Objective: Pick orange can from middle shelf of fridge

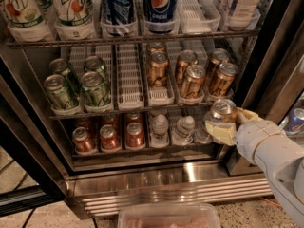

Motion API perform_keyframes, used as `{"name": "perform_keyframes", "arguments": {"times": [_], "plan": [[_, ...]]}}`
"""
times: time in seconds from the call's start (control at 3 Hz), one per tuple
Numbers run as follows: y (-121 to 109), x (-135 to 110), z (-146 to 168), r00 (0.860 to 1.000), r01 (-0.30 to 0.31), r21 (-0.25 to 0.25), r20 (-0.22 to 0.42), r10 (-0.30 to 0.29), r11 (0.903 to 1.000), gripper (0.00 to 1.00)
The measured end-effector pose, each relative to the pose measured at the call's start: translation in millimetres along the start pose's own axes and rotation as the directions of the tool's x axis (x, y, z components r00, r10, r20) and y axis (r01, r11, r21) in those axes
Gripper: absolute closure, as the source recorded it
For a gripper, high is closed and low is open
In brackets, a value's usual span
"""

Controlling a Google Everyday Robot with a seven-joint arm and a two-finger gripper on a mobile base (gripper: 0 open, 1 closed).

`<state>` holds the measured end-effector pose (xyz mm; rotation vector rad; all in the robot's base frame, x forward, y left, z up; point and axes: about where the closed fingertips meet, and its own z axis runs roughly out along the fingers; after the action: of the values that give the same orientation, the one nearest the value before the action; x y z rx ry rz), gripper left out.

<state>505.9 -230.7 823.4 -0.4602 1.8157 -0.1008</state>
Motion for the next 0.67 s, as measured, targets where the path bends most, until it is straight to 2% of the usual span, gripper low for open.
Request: {"name": "perform_keyframes", "arguments": {"times": [0.33,0.67], "plan": [[29,5,-15,0.999,0.04,-0.12,-0.022,-0.043,0.9919,1.0],[58,-7,-27,0.998,0.066,-0.26,0.022,-0.062,0.9634,1.0]]}}
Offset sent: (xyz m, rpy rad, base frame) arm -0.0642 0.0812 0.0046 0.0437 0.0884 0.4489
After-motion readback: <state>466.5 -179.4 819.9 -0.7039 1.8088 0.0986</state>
